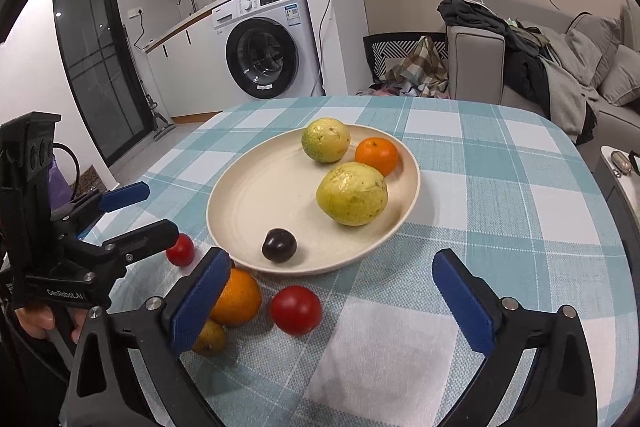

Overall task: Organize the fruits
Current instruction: 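Withdraw both open tools from the plate toward the loose fruits beside it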

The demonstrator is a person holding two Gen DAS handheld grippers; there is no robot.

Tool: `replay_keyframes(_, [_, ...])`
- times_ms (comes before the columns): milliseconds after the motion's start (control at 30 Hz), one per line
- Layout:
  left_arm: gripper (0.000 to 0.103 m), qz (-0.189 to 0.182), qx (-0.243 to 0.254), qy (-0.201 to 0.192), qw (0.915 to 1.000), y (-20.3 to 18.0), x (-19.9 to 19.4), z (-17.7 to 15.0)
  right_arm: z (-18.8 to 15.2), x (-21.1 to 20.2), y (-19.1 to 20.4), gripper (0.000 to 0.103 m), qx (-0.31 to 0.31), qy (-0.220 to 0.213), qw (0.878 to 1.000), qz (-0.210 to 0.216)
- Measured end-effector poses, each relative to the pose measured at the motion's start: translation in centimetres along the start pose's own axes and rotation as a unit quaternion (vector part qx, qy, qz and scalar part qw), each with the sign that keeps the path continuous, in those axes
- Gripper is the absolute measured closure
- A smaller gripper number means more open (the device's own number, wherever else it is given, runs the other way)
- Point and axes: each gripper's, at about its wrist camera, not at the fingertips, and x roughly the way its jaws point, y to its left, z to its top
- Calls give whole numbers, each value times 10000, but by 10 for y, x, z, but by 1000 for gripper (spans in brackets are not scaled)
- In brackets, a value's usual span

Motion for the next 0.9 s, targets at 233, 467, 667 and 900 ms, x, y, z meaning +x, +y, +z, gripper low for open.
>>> replay_keyframes(233, [1, -49, 6, 130, 9999, 2, -5, -9, -7, 1, -1, 0, 5, 157, 9999, 28])
replay_keyframes(467, [1, -42, -164, 374, 9992, 8, 4, -10, -11, 8, 2, 0, -66, 471, 9988, 96])
replay_keyframes(667, [1, -14, -139, 558, 9983, 8, 12, -11, -14, 9, 5, 0, -131, 590, 9981, 89])
replay_keyframes(900, [1, -14, -104, 688, 9976, 6, 18, -12, -14, 9, 3, 1, -99, 590, 9980, 226])
